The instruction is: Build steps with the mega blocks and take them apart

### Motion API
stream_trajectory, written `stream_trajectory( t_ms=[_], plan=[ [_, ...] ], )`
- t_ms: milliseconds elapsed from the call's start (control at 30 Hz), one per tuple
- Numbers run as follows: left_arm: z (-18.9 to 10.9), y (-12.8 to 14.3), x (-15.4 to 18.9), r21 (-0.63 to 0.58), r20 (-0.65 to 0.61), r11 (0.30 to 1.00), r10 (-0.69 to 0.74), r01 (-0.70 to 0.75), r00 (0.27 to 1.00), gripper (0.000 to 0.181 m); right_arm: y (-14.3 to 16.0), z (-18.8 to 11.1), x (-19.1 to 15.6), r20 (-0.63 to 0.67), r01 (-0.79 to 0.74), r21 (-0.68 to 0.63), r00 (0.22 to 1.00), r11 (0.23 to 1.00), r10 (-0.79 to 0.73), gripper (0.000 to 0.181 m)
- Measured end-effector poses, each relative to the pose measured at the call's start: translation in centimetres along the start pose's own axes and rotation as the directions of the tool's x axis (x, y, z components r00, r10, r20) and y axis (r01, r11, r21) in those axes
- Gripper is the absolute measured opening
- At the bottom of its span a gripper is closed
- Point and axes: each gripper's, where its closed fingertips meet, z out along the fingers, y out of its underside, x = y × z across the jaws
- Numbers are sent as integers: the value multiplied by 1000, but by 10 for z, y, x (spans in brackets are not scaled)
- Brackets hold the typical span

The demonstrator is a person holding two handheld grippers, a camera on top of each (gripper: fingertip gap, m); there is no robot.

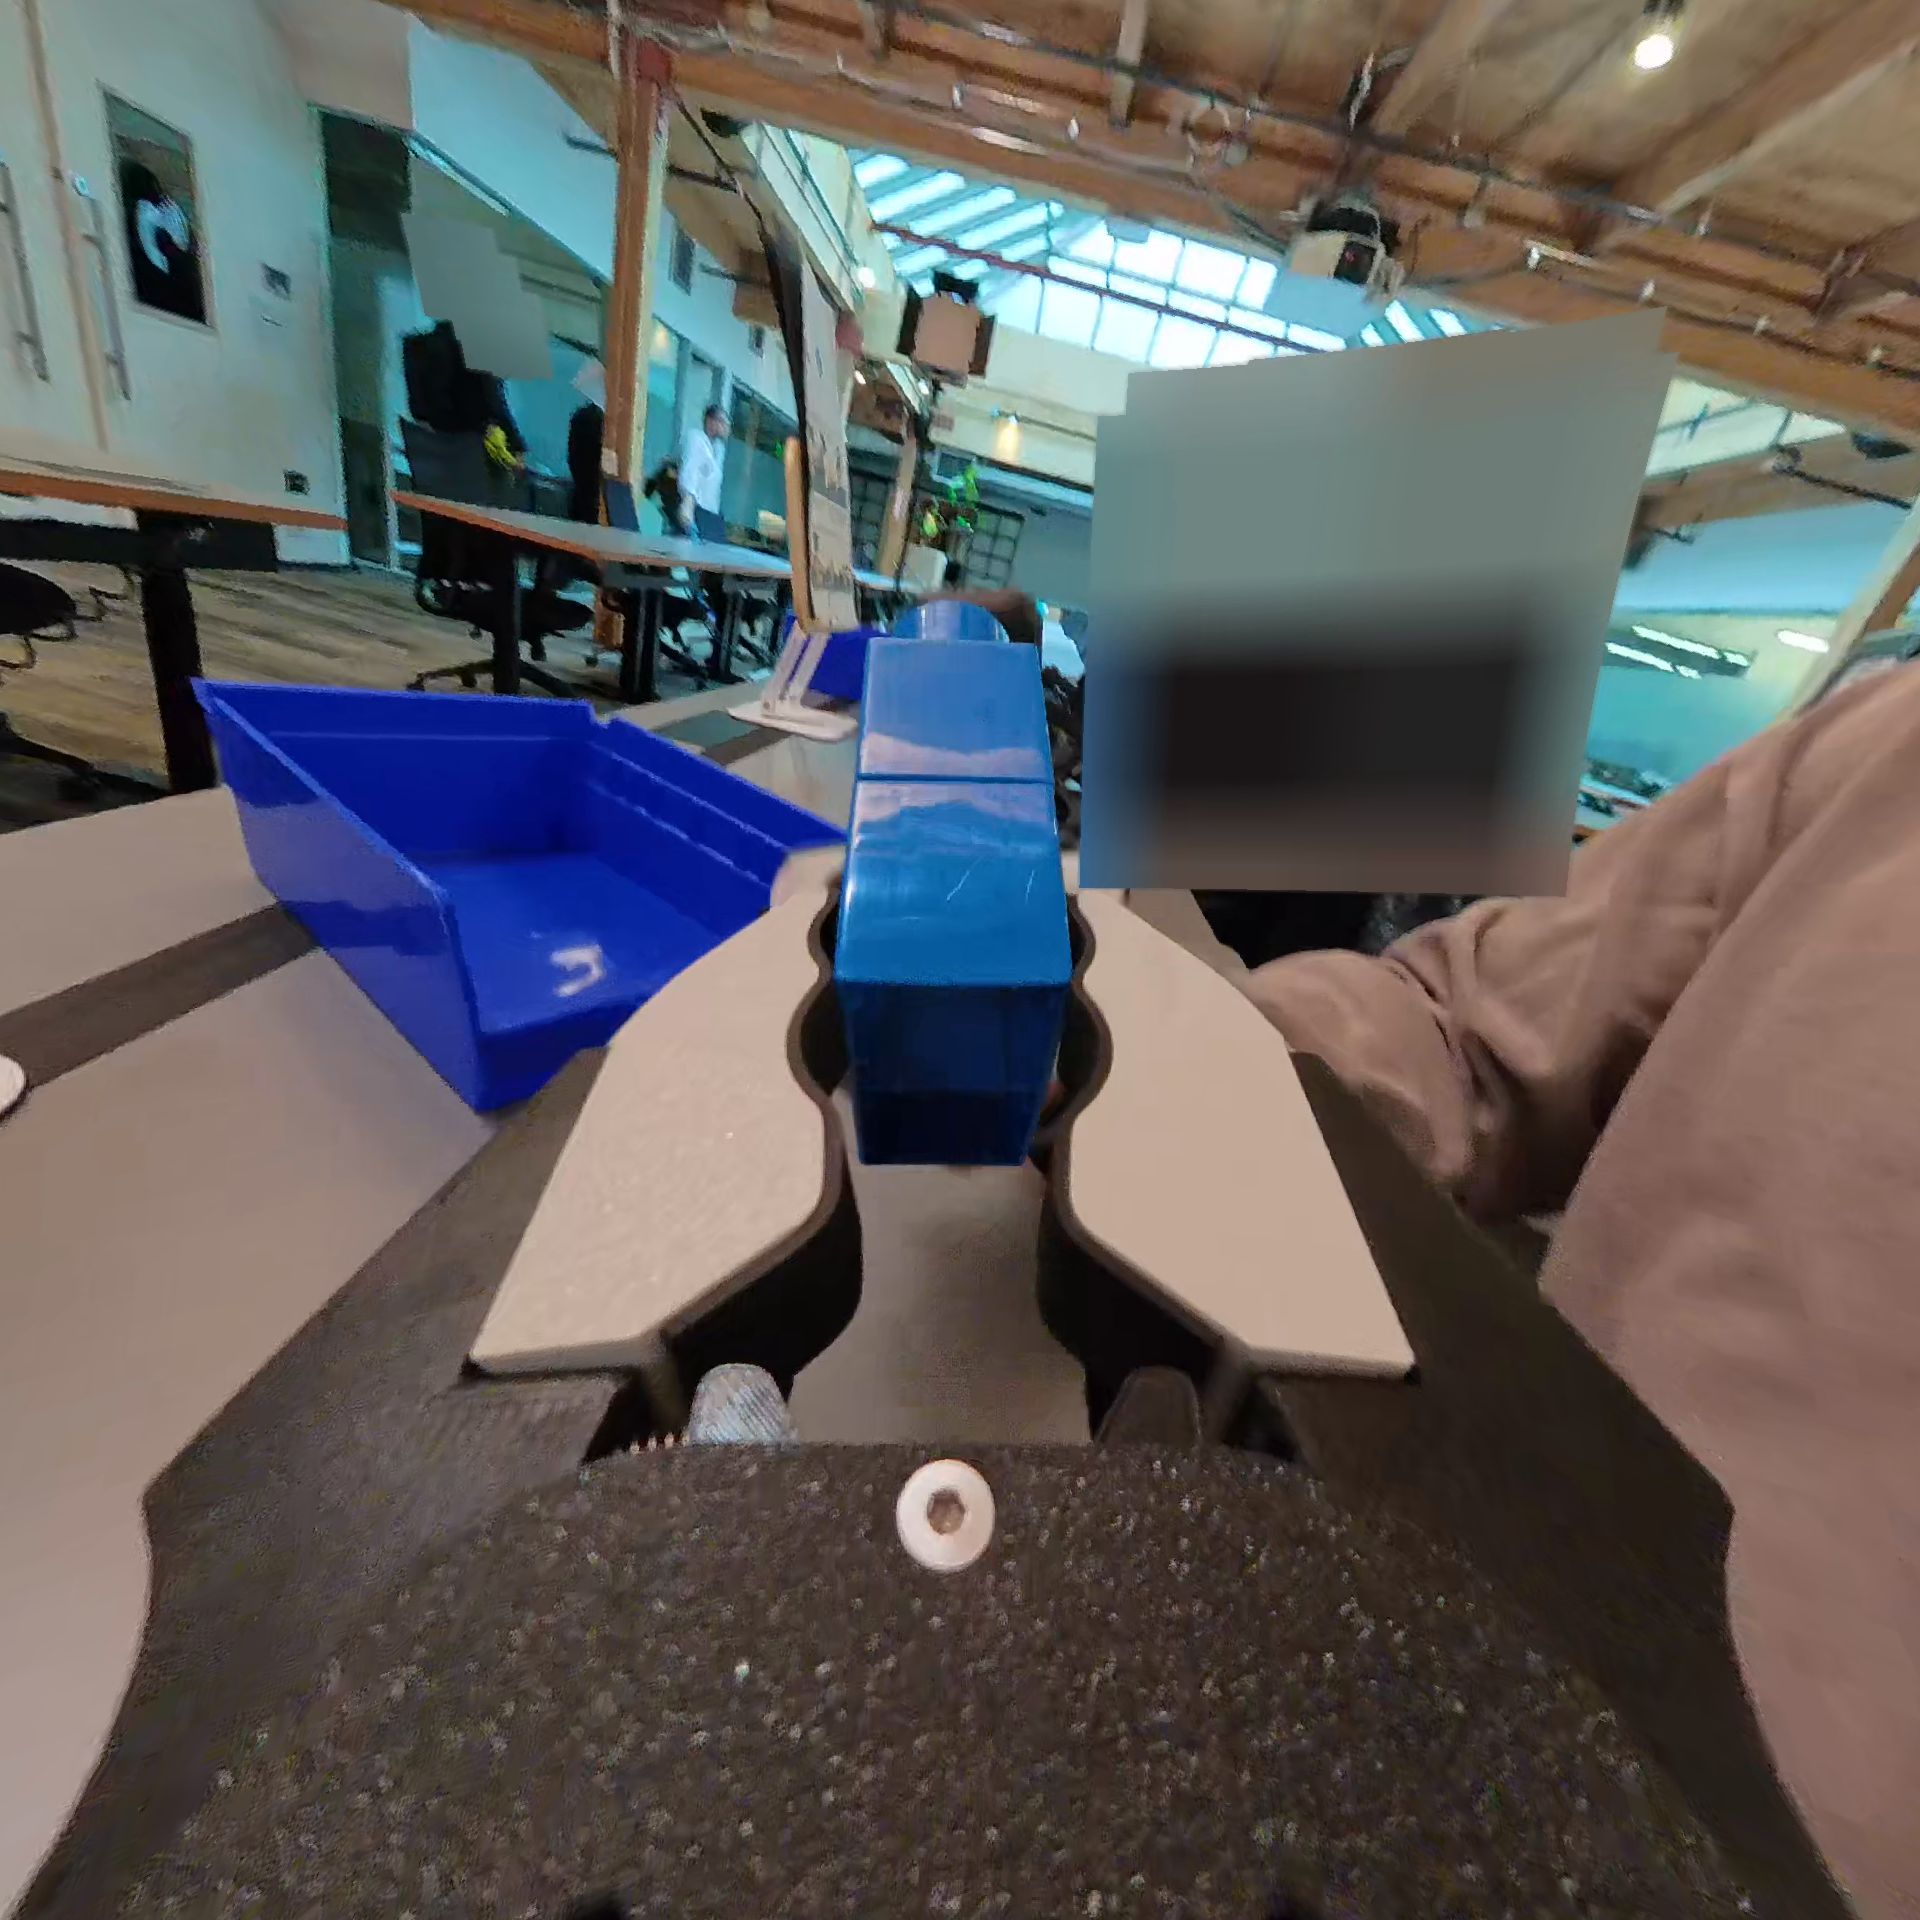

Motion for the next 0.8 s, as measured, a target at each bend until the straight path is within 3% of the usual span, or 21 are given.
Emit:
stream_trajectory(
  t_ms=[200,233,267,400,467,533,633,700,800],
  plan=[
    [-4,30,1,-157,-58,987,29,-38,998,39,-13,-18,-3,-33,114,-91,993,989,-117,54],
    [-2,36,2,-178,-63,983,30,-40,998,39,-11,-17,-5,-31,122,-98,992,988,-126,51],
    [0,40,2,-185,-63,982,34,-45,997,39,-8,-17,-6,-28,122,-117,992,986,-126,34],
    [2,41,6,-184,-78,982,22,-36,997,39,-9,-20,-9,-25,164,-226,984,960,-174,34],
    [-2,37,3,-175,-63,983,42,-52,997,39,-27,-27,-10,-26,224,-251,971,942,-237,34],
    [-10,30,-6,-149,-22,987,51,-53,998,39,-70,-48,-7,-44,268,-214,958,939,-283,33],
    [-17,26,-20,-128,36,990,63,-58,997,39,-119,-86,36,-187,329,-390,886,860,-424,33],
    [-18,27,-25,-127,56,990,70,-62,996,39,-139,-116,87,-296,270,-562,817,782,-495,34],
    [-17,30,-29,-127,75,989,79,-69,994,39,-141,-165,167,-398,79,-736,752,672,-525,34]
  ],
)
